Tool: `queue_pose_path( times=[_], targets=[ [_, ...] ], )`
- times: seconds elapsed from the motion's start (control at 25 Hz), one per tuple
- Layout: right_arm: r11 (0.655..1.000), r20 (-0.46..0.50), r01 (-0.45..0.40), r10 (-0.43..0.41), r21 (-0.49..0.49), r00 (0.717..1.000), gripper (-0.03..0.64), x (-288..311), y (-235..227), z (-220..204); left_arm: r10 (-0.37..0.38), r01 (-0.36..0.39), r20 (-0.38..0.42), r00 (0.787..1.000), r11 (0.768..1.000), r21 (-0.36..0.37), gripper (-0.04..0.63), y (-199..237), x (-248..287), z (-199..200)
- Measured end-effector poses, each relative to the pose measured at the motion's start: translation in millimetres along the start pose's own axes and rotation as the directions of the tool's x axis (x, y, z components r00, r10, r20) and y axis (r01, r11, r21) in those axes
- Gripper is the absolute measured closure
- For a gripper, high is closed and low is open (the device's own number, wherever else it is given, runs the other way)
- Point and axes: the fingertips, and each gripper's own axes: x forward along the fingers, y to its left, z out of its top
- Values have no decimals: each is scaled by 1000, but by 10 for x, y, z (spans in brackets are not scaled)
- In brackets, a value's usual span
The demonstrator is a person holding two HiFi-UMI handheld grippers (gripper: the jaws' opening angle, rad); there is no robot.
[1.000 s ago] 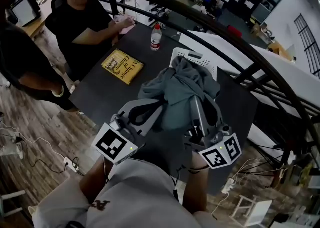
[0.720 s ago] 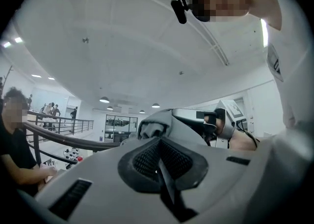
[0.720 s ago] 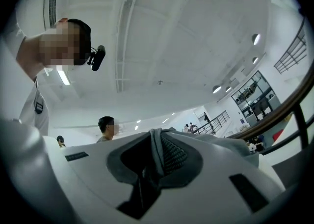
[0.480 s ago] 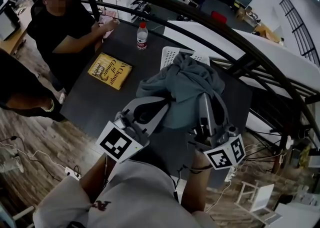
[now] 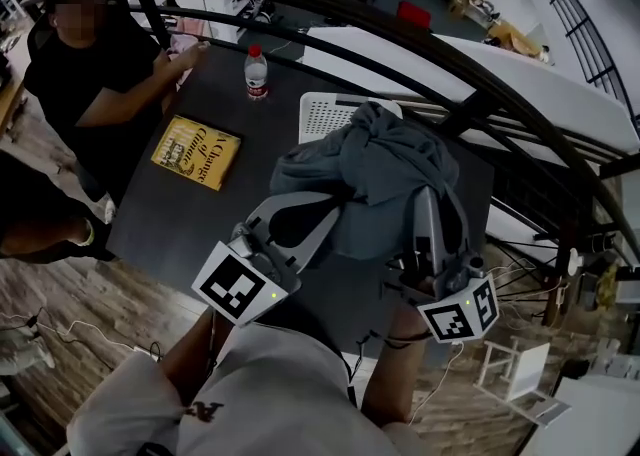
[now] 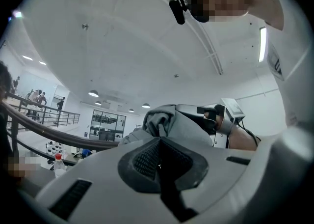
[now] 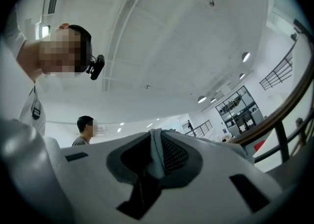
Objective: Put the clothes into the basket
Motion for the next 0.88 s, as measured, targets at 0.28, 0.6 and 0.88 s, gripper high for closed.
queue_pose_path(
  times=[0.28, 0.6, 0.88],
  targets=[
    [999, -25, 33, -34, -30, 999, 558, 44, -304, -33, -28, 28, -24, 999, 999, -34, 591, 84, 275, -166],
    [997, -115, 77, -78, -7, 990, 558, 96, -665, -408, -18, 12, -70, 997, 996, -86, 591, 254, 452, -450],
    [995, -211, 101, -96, 15, 973, 558, 68, -897, -730, 7, -19, -107, 994, 993, -114, 591, 335, 540, -630]
  ],
)
